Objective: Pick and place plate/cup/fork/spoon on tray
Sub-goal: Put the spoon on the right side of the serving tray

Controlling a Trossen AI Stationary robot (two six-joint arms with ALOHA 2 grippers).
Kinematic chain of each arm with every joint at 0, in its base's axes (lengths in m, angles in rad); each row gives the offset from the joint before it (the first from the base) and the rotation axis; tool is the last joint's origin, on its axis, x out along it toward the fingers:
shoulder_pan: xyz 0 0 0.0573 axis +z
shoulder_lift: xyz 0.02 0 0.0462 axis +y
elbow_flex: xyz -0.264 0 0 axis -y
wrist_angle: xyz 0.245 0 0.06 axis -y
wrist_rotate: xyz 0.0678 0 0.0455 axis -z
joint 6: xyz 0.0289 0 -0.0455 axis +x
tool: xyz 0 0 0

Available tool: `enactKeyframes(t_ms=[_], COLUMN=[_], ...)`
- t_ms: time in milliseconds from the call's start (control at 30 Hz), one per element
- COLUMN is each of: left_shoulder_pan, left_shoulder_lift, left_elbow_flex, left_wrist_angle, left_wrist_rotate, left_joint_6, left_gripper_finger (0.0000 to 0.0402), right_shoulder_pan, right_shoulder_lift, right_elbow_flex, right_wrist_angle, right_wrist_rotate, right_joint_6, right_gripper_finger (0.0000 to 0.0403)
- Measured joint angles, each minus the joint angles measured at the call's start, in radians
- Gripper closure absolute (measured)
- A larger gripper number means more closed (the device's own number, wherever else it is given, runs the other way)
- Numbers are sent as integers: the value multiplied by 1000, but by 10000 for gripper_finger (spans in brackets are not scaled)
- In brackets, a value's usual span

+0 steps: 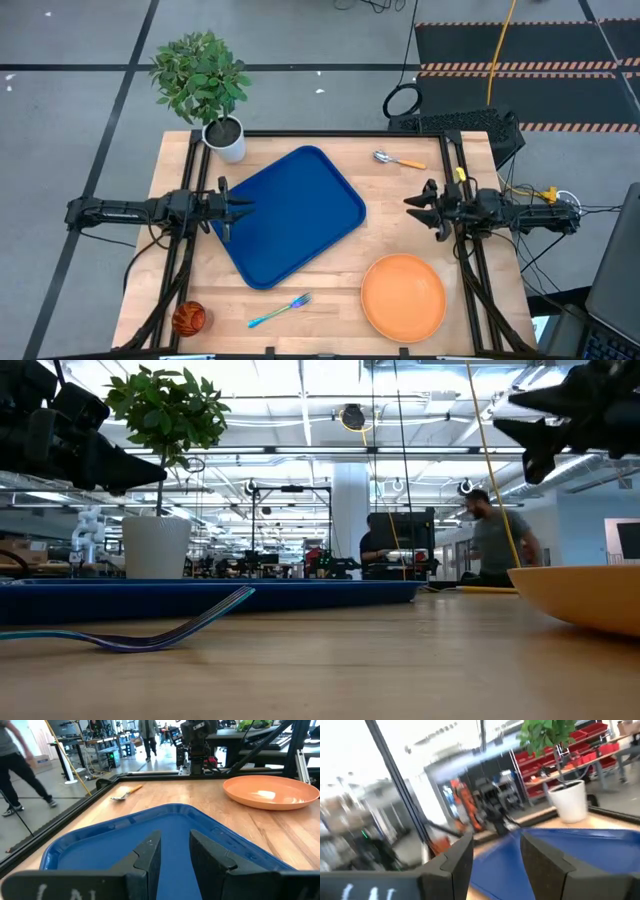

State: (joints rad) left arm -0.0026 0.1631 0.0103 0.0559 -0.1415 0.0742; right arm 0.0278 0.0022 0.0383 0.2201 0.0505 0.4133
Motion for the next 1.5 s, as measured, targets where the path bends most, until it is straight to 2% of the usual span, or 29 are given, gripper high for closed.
enactKeyframes(t_ms=[133, 400, 633, 833, 967, 1067, 1333, 1433, 1500], left_shoulder_pan=[0, 0, 0, 0, 0, 0, 0, 0, 0], left_shoulder_lift=[0, 0, 0, 0, 0, 0, 0, 0, 0], left_elbow_flex=[0, 0, 0, 0, 0, 0, 0, 0, 0], left_wrist_angle=[0, 0, 0, 0, 7, 101, 352, 449, 503], left_wrist_rotate=[0, 0, 0, 0, 0, 0, 0, 0, 0], left_joint_6=[0, 0, 0, 0, 0, -13, -202, -225, -186], left_gripper_finger=[298, 298, 298, 298, 298, 298, 298, 298, 298], right_shoulder_pan=[0, 0, 0, 0, 0, 0, -2, -2, -2], right_shoulder_lift=[0, 0, 1, 1, 5, 25, 166, 260, 334], right_elbow_flex=[0, 0, 0, 0, 0, 0, 16, 85, 159], right_wrist_angle=[22, 24, 38, 62, 162, 266, 453, 459, 453], right_wrist_rotate=[0, 6, 183, 200, 209, 191, 187, 184, 182], right_joint_6=[28, -16, -191, -192, -223, -307, -410, -462, -505], right_gripper_finger=[245, 245, 245, 245, 245, 245, 236, 227, 223])
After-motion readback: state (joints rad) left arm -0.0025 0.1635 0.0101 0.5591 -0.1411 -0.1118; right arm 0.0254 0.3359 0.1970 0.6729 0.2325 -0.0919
